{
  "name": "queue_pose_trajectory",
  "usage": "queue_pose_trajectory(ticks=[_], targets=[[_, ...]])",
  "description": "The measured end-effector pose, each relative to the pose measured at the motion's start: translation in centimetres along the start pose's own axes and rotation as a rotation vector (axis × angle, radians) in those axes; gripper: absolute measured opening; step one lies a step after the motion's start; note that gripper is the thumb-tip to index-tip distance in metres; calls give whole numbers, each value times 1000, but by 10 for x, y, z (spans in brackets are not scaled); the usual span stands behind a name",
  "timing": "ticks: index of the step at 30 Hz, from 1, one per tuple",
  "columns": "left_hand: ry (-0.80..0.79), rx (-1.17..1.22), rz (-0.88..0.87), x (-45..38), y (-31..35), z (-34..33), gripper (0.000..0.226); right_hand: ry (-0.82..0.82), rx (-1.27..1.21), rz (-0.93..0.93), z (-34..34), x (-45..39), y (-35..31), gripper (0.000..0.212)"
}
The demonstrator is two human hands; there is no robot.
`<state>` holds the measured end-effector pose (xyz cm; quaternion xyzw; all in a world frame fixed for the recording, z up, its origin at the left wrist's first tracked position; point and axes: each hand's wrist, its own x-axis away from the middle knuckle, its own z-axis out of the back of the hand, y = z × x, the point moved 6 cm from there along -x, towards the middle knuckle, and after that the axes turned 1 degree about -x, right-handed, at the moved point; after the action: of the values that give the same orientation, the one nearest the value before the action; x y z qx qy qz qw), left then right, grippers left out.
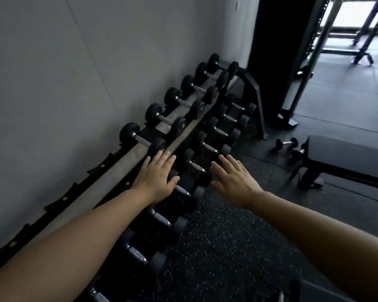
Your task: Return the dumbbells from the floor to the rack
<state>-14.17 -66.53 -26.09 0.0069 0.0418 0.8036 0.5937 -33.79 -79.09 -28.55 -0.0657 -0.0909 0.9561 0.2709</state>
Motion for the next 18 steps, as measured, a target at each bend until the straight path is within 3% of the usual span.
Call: queue_pose_trajectory(ticks=[10,18], targets=[[-136,82,-202,-107,82,-87,76,-55,-37,-298,-37,30,126,67],[-255,116,-357,-218,119,-146,71,-122,-41,-484,-65,-7,206,68]])
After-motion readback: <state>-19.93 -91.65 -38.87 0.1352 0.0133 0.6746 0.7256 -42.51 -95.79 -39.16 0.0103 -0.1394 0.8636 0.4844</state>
